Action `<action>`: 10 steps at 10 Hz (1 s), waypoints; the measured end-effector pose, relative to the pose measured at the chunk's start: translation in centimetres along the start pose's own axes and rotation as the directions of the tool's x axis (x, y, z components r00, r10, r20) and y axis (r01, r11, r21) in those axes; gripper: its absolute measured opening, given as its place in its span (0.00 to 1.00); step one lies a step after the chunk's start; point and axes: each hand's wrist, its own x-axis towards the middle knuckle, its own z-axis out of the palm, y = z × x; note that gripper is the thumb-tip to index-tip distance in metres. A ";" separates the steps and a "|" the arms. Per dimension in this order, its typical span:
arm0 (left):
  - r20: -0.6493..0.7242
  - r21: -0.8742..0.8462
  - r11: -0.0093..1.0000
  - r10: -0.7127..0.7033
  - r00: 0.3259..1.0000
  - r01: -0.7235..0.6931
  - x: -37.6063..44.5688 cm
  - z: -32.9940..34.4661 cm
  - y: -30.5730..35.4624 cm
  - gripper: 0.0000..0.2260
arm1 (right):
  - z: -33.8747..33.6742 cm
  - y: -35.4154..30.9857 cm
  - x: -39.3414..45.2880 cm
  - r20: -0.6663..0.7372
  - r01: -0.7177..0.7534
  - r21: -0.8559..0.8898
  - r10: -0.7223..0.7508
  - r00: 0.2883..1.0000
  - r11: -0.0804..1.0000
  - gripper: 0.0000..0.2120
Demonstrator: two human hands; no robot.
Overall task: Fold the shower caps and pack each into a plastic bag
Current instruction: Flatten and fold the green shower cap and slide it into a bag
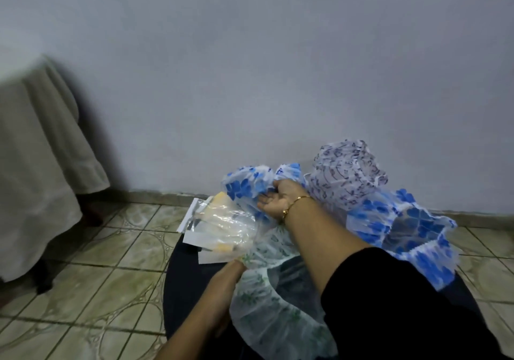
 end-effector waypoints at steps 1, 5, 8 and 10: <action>-0.018 0.046 0.999 -0.016 1.000 0.017 0.0 -0.2 0.2 0.09 | -0.4 -0.1 0.1 0.007 -0.037 0.048 0.037 0.999 0.998 0.13; 0.003 -0.064 0.997 -0.050 0.999 0.050 -0.9 0.8 -0.9 0.11 | -7.1 -1.5 -10.0 -0.058 0.241 -0.305 -0.271 0.961 0.921 0.15; 0.053 -0.159 0.987 -0.012 0.999 0.021 -1.7 2.1 -2.5 0.13 | -19.3 4.6 -12.4 -0.275 0.257 -0.583 -0.485 0.830 0.771 0.10; 0.096 -0.361 0.927 -0.069 0.993 0.100 -2.7 3.7 -4.2 0.13 | -19.7 7.3 -14.0 -0.080 0.053 -0.123 -0.064 0.995 0.991 0.14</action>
